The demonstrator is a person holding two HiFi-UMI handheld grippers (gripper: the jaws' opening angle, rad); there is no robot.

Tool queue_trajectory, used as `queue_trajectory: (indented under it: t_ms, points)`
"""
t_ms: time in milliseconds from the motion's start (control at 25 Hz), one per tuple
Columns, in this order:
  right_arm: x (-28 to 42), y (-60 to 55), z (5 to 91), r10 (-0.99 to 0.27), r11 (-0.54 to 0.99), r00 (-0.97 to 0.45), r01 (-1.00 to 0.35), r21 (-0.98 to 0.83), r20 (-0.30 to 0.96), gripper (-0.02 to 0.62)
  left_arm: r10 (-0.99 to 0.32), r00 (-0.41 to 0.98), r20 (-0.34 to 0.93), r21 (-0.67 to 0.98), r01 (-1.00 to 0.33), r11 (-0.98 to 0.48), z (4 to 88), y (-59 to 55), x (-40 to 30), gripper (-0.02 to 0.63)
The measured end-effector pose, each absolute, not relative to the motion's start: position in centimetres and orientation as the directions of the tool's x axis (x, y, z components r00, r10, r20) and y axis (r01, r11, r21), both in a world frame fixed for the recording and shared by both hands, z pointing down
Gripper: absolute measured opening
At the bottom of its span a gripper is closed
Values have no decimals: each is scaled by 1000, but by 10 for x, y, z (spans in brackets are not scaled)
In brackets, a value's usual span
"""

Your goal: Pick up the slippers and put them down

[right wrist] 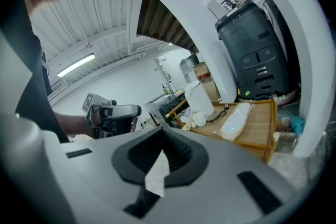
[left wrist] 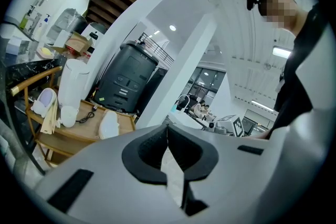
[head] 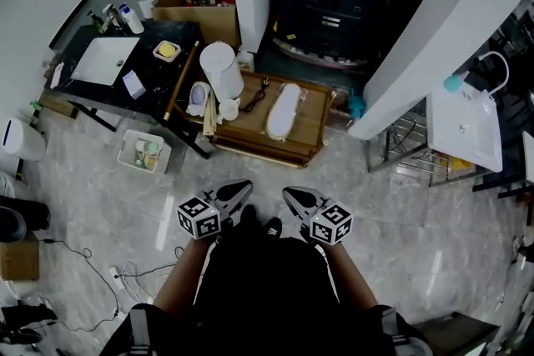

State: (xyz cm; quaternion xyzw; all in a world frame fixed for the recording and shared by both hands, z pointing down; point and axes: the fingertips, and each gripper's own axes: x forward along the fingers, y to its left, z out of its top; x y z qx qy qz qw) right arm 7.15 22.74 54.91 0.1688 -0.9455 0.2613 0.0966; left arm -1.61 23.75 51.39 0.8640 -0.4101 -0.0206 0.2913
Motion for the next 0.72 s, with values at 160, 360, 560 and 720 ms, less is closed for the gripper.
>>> queue_trajectory:
  t_ms: [160, 360, 560, 720]
  points:
    - [80, 228, 550, -279, 800, -919, -383, -461, 279, 8, -714, 670, 202, 529, -688, -497, 517, 235, -10, 12]
    - [92, 220, 553, -299, 790, -907, -410, -456, 297, 8, -700, 686, 195, 536, -673, -510, 520, 226, -2, 12]
    - [95, 209, 554, -329, 777, -895, -437, -453, 300, 8, -685, 703, 192, 535, -660, -527, 522, 211, -3, 12]
    - [92, 198, 554, -348, 766, -889, -453, -456, 298, 8, -674, 714, 190, 533, -652, -540, 520, 195, -8, 14]
